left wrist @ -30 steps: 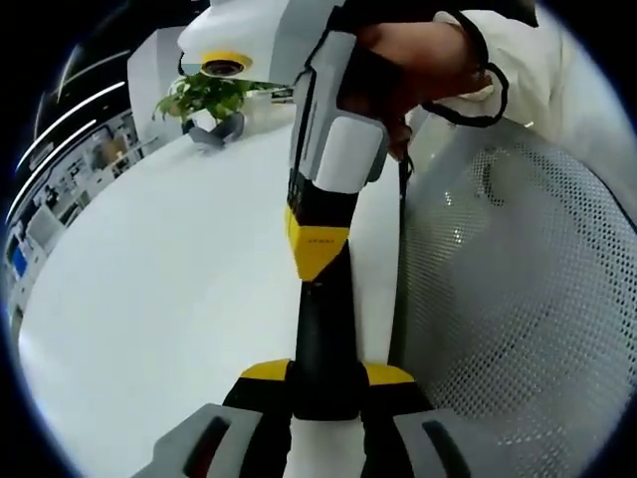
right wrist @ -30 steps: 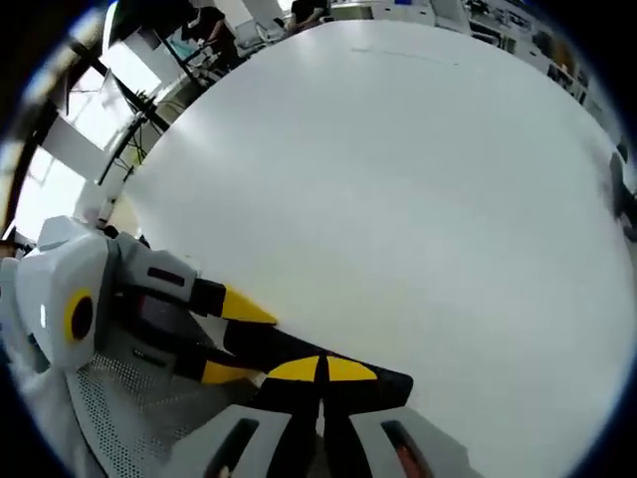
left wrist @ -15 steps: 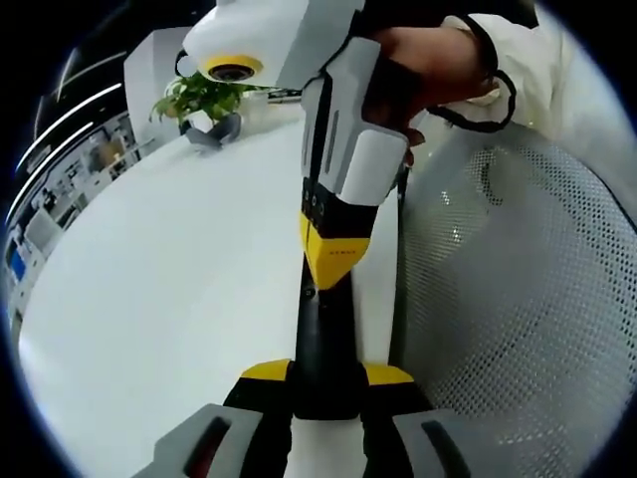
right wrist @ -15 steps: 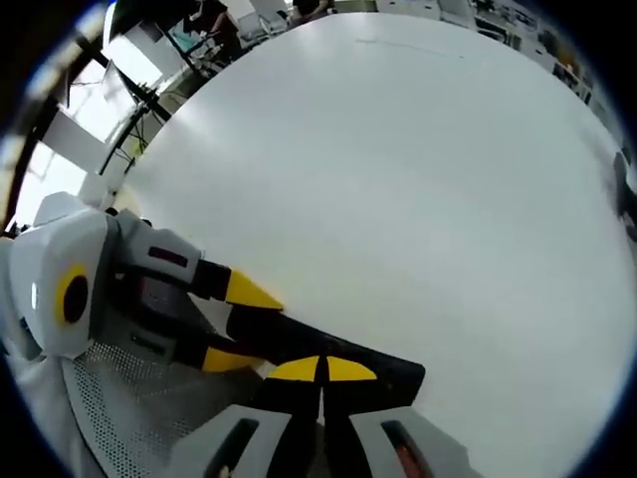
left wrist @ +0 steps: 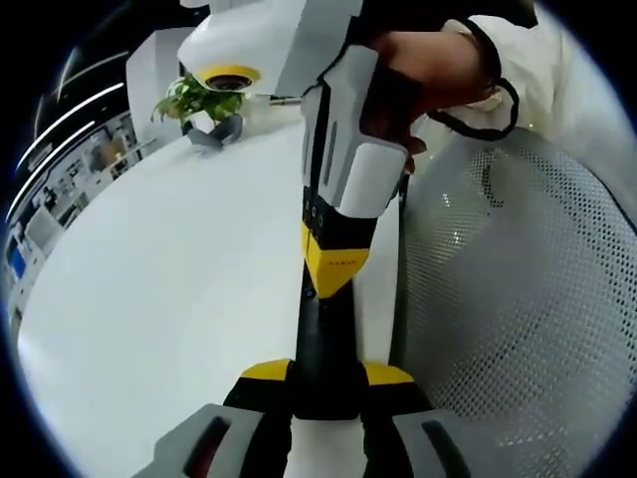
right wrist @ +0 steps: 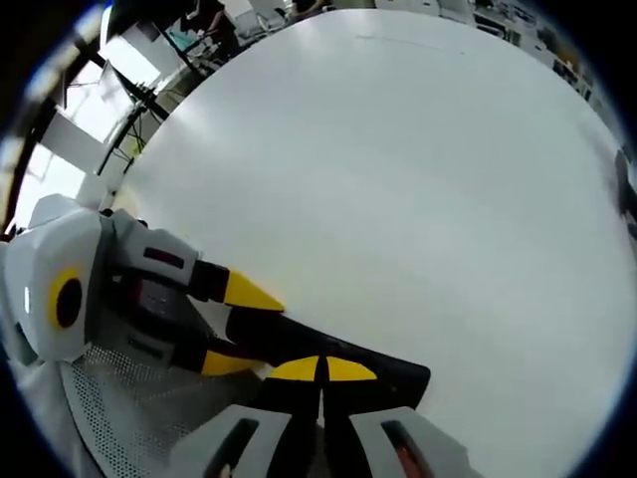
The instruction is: Press the specified remote control buttons in sequence, fully releasing each button before pressing the next.
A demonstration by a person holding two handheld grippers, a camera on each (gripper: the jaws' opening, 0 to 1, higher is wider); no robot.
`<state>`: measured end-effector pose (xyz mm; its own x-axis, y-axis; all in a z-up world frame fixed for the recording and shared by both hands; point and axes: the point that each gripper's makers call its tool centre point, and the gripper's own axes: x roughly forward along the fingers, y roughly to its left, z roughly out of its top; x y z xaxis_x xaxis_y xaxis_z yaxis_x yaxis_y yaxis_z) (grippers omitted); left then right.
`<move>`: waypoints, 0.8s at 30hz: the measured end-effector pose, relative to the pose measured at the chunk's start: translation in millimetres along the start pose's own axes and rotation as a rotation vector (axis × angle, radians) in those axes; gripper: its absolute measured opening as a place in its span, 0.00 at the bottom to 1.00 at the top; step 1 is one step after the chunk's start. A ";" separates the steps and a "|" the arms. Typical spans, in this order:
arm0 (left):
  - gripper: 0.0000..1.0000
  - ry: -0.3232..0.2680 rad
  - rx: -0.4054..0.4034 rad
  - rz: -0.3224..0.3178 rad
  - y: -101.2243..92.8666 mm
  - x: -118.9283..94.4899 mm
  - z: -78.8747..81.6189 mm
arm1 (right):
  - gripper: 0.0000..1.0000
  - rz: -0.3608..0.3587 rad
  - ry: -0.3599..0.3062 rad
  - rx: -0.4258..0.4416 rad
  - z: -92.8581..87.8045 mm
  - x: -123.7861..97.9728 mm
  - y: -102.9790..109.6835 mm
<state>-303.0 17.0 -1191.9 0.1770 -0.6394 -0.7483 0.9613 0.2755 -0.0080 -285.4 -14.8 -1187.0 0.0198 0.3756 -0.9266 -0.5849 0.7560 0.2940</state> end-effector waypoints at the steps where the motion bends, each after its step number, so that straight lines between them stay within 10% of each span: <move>1: 0.25 0.000 0.000 0.000 0.1 0.1 0.0 | 0.00 -0.001 -0.006 0.002 -0.1 0.0 -0.2; 24: 0.25 0.005 -0.001 0.001 1.3 -2.5 -2.8 | 0.00 0.013 -0.067 0.046 2.9 0.7 -1.4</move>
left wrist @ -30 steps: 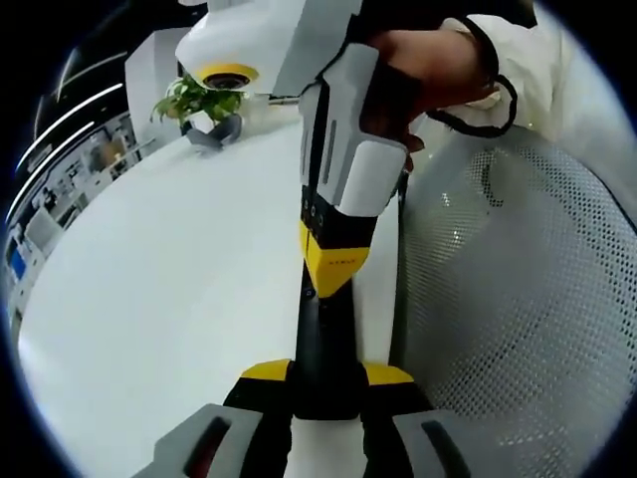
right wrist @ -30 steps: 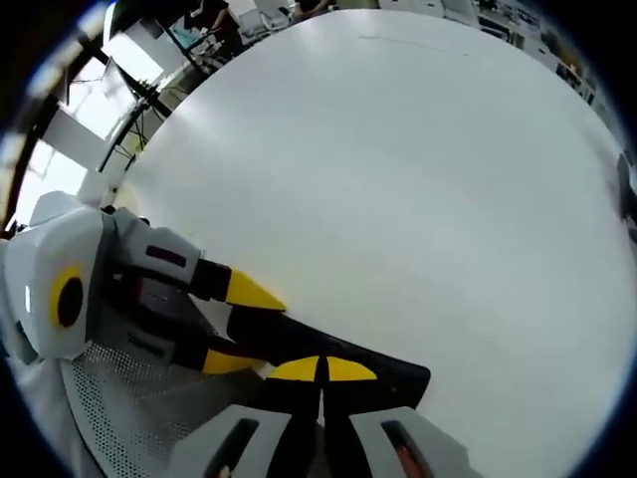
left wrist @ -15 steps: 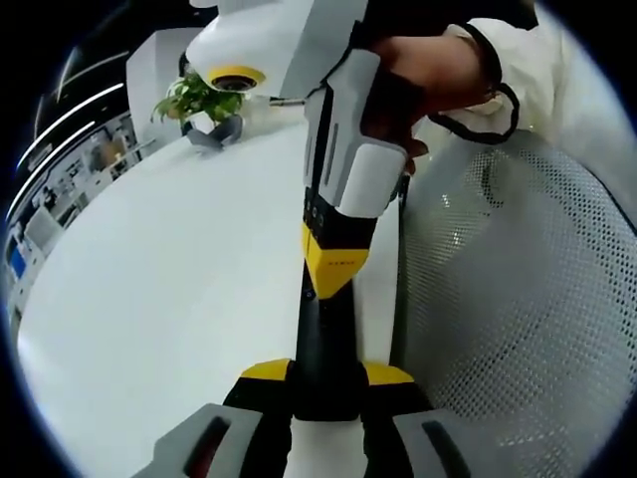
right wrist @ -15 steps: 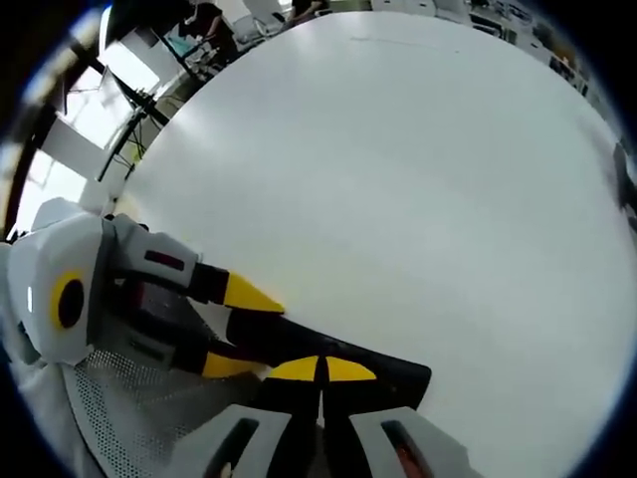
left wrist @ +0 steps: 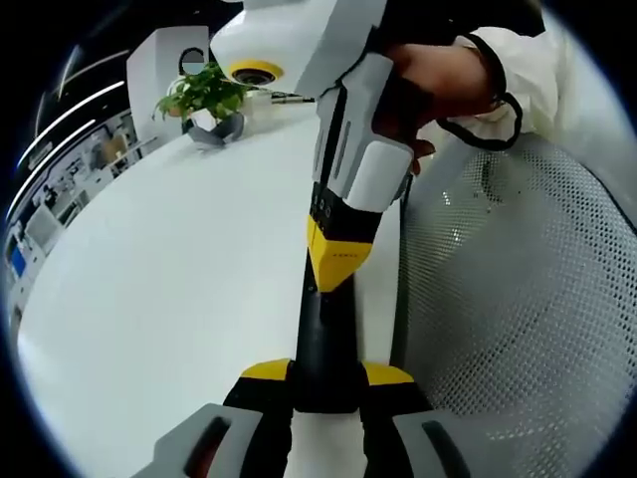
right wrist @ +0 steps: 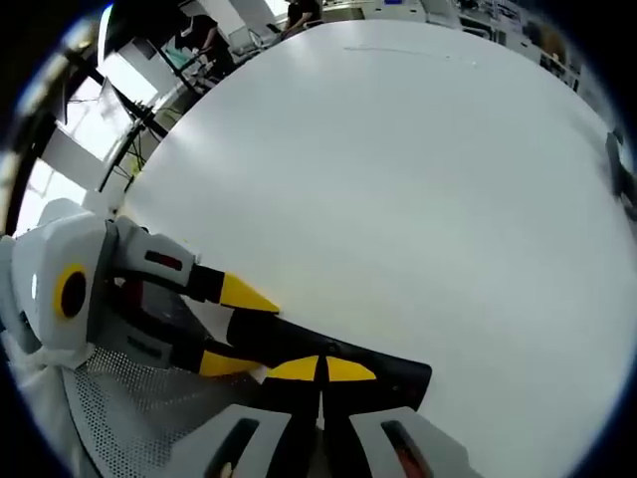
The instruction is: Press the specified remote control buttons in sequence, fully releasing each button before pressing the next.
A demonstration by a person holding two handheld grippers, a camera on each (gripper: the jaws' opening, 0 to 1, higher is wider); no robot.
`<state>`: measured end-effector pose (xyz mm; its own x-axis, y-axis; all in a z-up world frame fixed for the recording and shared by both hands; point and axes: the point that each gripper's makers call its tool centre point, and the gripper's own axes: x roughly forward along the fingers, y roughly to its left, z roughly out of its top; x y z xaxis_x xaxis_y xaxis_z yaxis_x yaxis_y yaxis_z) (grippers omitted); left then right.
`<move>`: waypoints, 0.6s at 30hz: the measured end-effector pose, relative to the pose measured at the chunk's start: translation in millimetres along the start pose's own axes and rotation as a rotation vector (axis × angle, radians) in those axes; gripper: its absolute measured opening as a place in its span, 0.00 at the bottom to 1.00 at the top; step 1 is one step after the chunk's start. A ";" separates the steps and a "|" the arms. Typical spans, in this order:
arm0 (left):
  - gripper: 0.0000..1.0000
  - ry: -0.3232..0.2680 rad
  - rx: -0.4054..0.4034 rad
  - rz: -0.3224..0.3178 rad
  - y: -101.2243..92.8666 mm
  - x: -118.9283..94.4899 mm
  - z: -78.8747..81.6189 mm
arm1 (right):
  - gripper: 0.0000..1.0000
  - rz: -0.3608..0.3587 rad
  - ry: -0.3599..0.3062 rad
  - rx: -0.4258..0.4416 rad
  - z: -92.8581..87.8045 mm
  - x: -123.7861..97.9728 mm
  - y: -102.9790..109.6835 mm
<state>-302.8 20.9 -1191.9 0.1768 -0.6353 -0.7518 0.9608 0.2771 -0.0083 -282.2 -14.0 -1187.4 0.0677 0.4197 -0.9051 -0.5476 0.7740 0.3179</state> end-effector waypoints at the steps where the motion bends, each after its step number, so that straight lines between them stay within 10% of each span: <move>1: 0.25 0.000 0.001 0.001 -0.1 -0.1 0.2 | 0.00 0.001 0.002 0.000 0.0 -0.1 0.1; 18: 0.25 -0.003 0.006 -0.002 0.2 1.4 1.5 | 0.00 -0.007 0.041 -0.018 -10.4 -4.5 -2.2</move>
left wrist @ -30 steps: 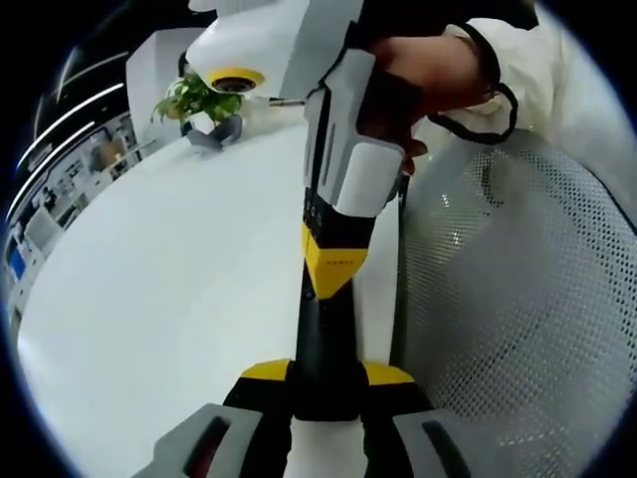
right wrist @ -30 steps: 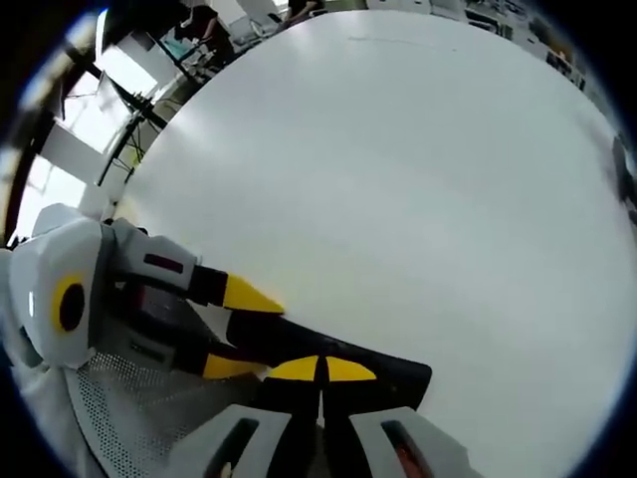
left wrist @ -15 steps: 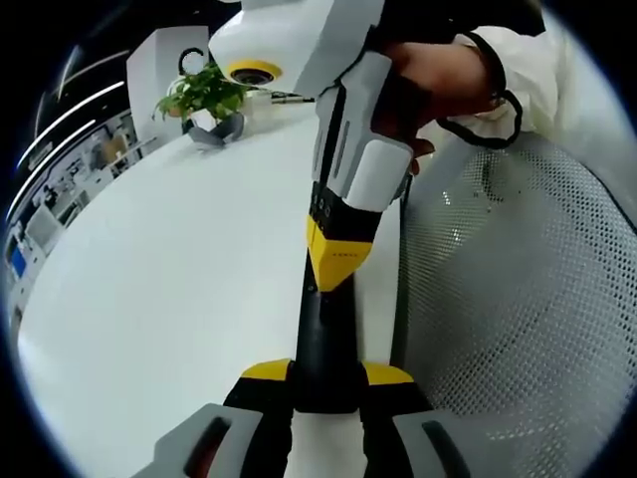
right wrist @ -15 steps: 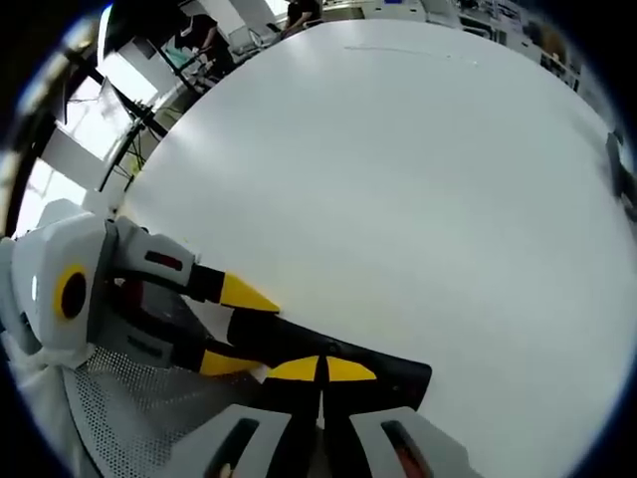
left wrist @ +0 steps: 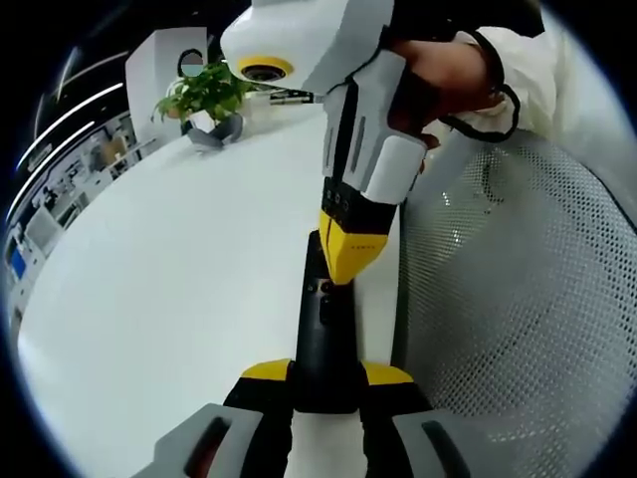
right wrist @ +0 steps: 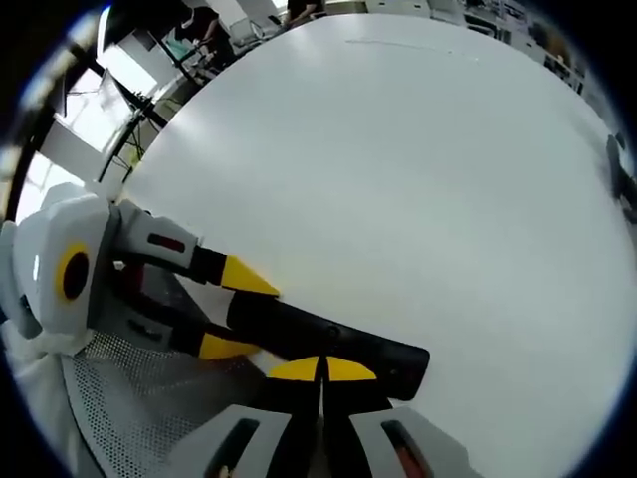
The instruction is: Press the specified remote control buttons in sequence, fully releasing each button before pressing the next.
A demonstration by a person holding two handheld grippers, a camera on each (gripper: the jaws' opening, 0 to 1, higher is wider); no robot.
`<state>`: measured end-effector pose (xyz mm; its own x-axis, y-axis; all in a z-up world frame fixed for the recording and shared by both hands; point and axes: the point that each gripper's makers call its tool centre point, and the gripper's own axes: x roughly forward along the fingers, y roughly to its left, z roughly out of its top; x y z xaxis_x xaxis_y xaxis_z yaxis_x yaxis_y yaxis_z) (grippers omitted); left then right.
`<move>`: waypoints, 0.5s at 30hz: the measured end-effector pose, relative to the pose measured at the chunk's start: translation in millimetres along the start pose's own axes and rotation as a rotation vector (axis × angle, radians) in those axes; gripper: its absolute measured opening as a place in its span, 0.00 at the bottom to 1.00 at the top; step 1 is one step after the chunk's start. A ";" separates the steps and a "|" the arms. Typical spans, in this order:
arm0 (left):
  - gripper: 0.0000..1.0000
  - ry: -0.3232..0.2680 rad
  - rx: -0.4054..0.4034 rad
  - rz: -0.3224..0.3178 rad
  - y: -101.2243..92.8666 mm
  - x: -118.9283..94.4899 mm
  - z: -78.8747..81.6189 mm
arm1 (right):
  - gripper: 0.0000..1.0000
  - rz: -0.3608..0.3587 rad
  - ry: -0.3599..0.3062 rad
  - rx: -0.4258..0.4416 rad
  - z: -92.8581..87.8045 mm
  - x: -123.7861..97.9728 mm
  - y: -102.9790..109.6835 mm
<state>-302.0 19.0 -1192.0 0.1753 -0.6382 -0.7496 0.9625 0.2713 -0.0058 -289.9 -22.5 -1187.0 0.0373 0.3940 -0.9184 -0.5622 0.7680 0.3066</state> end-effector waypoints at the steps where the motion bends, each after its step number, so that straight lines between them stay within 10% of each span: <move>1: 0.25 0.000 -0.001 0.000 0.0 -0.1 0.1 | 0.00 0.004 -0.001 -0.001 0.3 -0.3 1.3; 15: 0.25 -0.005 -0.004 -0.001 -0.2 0.0 1.0 | 0.00 0.014 0.025 -0.024 -5.0 3.9 5.6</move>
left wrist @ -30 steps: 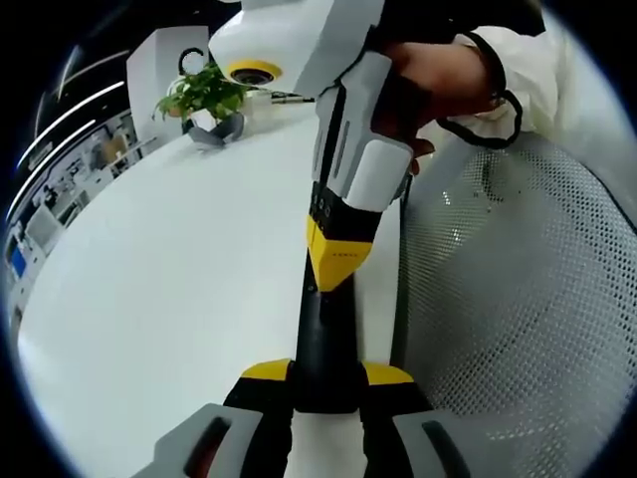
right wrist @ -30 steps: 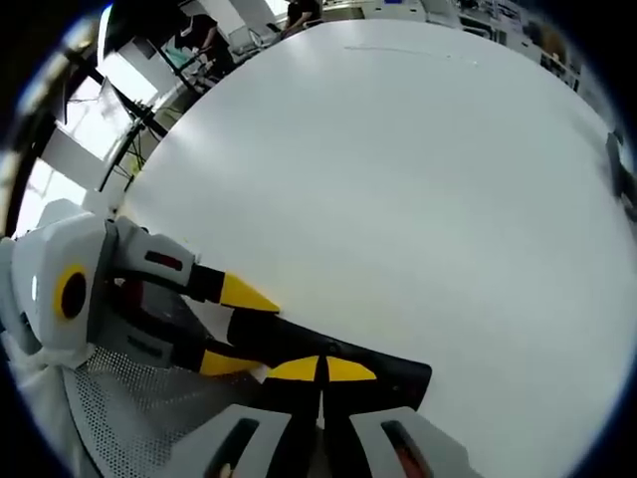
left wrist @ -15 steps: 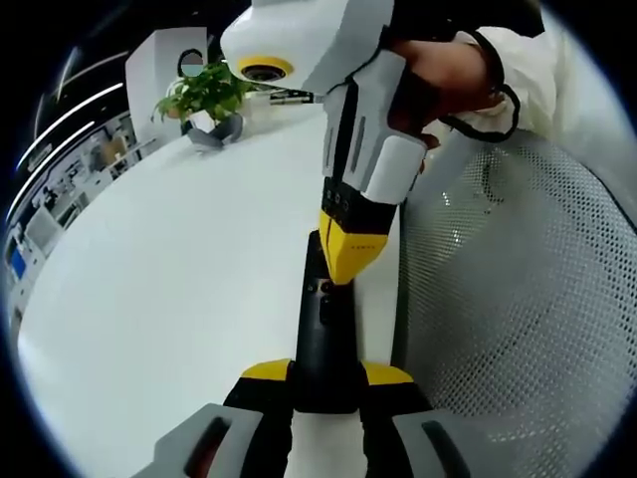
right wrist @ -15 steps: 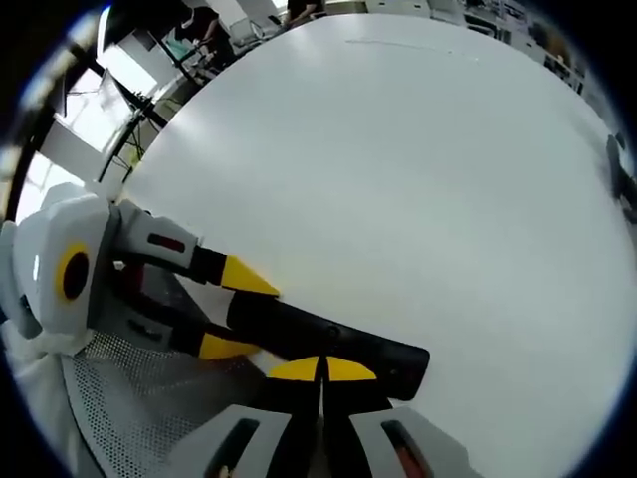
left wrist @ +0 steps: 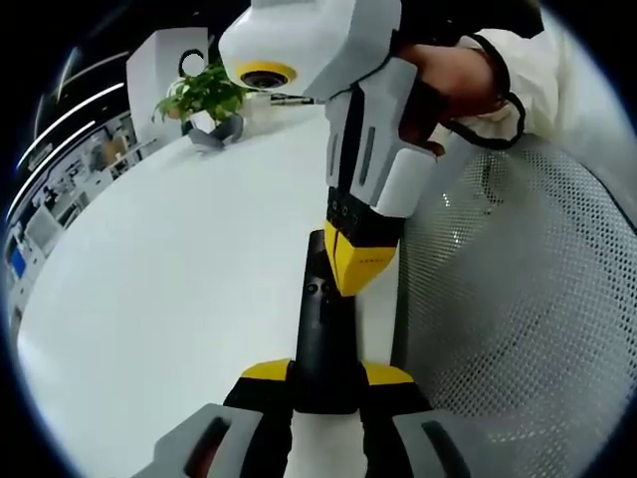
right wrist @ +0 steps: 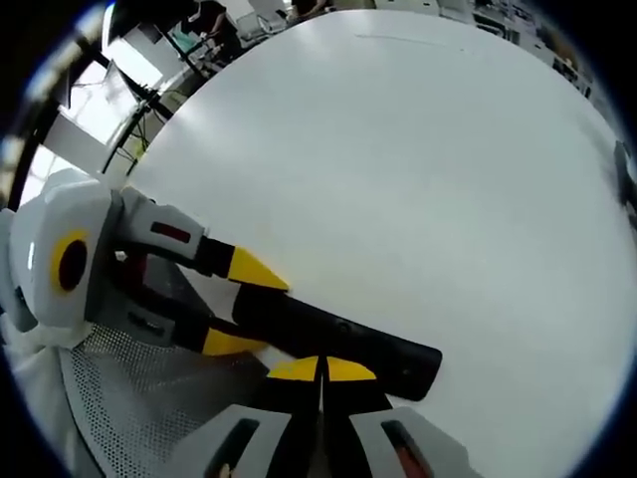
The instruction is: Press the specified remote control buttons in sequence, fully releasing each button before pressing the next.
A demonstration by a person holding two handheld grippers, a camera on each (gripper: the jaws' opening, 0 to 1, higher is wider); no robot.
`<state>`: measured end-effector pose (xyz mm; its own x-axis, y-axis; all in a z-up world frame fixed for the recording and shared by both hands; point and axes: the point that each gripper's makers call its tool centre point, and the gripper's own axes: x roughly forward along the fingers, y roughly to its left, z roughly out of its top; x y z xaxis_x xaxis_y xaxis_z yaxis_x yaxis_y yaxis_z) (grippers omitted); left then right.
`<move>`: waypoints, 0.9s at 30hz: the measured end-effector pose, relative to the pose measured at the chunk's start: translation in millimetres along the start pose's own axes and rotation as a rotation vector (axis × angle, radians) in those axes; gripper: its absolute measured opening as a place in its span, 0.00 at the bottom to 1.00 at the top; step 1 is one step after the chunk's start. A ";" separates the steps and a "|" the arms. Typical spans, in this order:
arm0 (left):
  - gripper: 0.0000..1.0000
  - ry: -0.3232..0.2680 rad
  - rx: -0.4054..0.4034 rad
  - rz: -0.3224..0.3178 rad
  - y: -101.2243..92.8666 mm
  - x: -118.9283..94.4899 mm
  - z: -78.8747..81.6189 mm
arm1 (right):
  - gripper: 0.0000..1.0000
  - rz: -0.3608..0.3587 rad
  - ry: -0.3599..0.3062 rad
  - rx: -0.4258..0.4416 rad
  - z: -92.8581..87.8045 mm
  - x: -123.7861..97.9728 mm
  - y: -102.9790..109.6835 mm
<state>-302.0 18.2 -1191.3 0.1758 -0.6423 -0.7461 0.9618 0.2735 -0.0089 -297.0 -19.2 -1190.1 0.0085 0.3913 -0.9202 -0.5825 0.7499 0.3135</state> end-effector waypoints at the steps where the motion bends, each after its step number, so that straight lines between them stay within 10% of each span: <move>1: 0.25 -0.001 -0.001 0.000 0.0 0.2 -0.1 | 0.00 -0.001 0.002 0.001 0.0 0.2 -0.1; 27: 0.25 -0.004 0.006 -0.002 -0.1 0.6 0.4 | 0.00 -0.006 -0.001 0.006 -2.5 -1.5 1.5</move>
<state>-301.9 17.5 -1191.5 0.1749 -0.6454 -0.7435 0.9634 0.2680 -0.0060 -300.0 -20.0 -1188.8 0.0128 0.3873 -0.9219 -0.5773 0.7556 0.3094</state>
